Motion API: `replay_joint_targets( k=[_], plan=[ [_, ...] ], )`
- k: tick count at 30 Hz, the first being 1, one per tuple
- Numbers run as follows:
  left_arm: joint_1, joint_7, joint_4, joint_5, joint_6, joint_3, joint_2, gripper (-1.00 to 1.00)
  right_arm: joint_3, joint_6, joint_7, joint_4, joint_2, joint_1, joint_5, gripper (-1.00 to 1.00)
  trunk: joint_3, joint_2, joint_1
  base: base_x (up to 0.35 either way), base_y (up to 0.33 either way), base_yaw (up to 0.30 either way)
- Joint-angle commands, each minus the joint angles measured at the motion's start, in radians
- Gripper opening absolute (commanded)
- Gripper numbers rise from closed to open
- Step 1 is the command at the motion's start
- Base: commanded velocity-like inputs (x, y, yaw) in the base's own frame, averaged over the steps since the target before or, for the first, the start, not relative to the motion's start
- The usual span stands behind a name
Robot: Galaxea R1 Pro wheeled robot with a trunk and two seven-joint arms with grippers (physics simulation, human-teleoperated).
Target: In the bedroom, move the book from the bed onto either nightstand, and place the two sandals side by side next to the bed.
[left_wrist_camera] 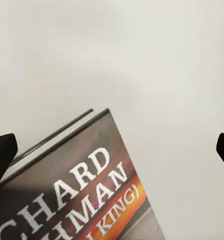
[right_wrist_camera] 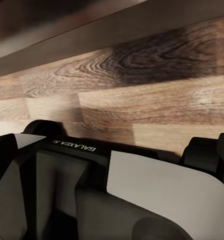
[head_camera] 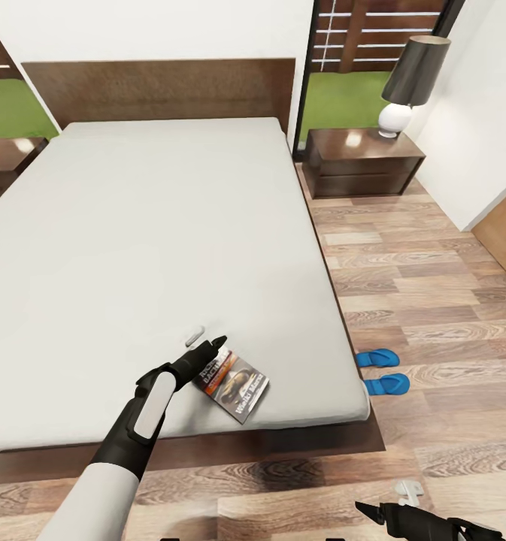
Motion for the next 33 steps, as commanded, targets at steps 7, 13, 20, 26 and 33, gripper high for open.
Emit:
replay_joint_targets(
  k=[7,13,20,26,33],
  plan=[
    [0.0,0.004,-0.001,0.008,0.004,0.0,0.0,1.0,-0.008,0.009,0.006,-0.001,0.001,0.0,0.005,1.0,0.0,0.0,0.0,0.0,0.0,-0.006],
    [0.0,0.004,-0.001,0.008,0.004,0.0,-0.001,1.0,-0.009,0.01,0.006,-0.001,0.001,0.0,0.005,1.0,0.001,0.0,0.0,0.0,0.0,-0.133],
    [0.0,0.004,-0.001,0.008,0.004,0.0,-0.001,1.0,-0.009,0.009,0.006,-0.001,0.001,-0.001,0.005,1.0,0.001,0.0,0.0,0.0,0.0,-0.05],
    [0.0,0.004,-0.001,0.008,0.004,0.0,-0.001,1.0,-0.009,0.009,0.006,-0.001,0.001,0.0,0.005,1.0,0.001,0.0,0.0,0.0,0.0,-0.003],
    [0.0,0.003,0.0,0.008,0.005,0.0,0.0,1.0,-0.008,0.009,0.006,-0.001,0.001,0.0,0.005,1.0,0.001,0.0,0.0,-0.001,0.0,0.0]
  ],
)
